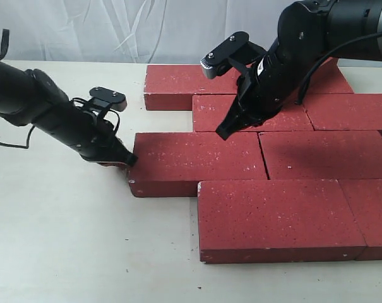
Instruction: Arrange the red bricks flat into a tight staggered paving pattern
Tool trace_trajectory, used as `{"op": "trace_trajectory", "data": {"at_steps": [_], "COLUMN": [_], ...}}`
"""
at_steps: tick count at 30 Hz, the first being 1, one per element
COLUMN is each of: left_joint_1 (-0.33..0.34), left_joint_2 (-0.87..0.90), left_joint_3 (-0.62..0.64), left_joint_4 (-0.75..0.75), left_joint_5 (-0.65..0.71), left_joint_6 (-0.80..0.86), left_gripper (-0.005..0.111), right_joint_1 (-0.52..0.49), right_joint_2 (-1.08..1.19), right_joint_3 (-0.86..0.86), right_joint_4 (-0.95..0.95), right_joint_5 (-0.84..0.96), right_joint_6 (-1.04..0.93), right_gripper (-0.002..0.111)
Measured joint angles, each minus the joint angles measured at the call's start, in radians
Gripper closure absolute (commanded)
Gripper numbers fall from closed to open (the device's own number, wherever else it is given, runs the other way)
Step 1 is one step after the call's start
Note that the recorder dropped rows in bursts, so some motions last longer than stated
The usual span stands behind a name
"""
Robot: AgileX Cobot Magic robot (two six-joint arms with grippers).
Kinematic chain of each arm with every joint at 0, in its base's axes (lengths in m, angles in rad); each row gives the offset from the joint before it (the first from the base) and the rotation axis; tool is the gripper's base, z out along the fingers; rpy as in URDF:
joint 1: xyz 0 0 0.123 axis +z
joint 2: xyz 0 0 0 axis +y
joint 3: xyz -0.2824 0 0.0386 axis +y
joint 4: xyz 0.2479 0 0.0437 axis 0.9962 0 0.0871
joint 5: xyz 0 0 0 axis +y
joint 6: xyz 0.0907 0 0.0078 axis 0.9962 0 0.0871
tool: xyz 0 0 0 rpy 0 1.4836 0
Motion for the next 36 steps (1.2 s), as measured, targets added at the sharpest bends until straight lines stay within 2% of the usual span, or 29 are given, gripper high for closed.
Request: {"op": "trace_trajectory", "data": {"at_steps": [7, 12, 17, 19, 23, 26, 30, 36], "left_joint_1": [0.095, 0.1, 0.022, -0.03, -0.126, -0.178, -0.227, -0.25], "left_joint_2": [-0.035, -0.097, -0.182, -0.194, -0.196, -0.194, -0.165, -0.098], "left_joint_3": [0.002, 0.003, 0.003, 0.003, 0.003, 0.001, -0.043, -0.181], "left_joint_4": [0.048, 0.046, -0.013, -0.085, -0.238, -0.309, -0.345, -0.347], "left_joint_5": [0.018, 0.075, 0.07, 0.053, 0.01, -0.065, -0.185, -0.169], "left_joint_6": [-0.051, -0.078, -0.048, 0.035, 0.206, 0.301, 0.337, 0.327], "left_gripper": [0.107, 0.107, 0.107, 0.107, 0.107, 0.107, 0.107, 0.107], "right_joint_1": [0.0, 0.0, 0.0, -0.004, -0.069, -0.173, -0.302, -0.447], "right_joint_2": [0.0, 0.0, 0.0, 0.0, 0.0, 0.006, 0.065, 0.233], "right_joint_3": [0.0, 0.0, 0.0, -0.015, -0.105, -0.194, -0.349, -0.577], "right_joint_4": [0.0, 0.0, -0.068, -0.108, -0.117, -0.079, -0.024, -0.013], "right_joint_5": [0.0, -0.07, -0.326, -0.405, -0.438, -0.378, -0.222, -0.025], "right_joint_6": [0.0, 0.0, -0.018, -0.021, -0.015, -0.01, -0.006, -0.002], "right_gripper": [0.109, 0.109, 0.109, 0.109, 0.109, 0.109, 0.109, 0.109]}}
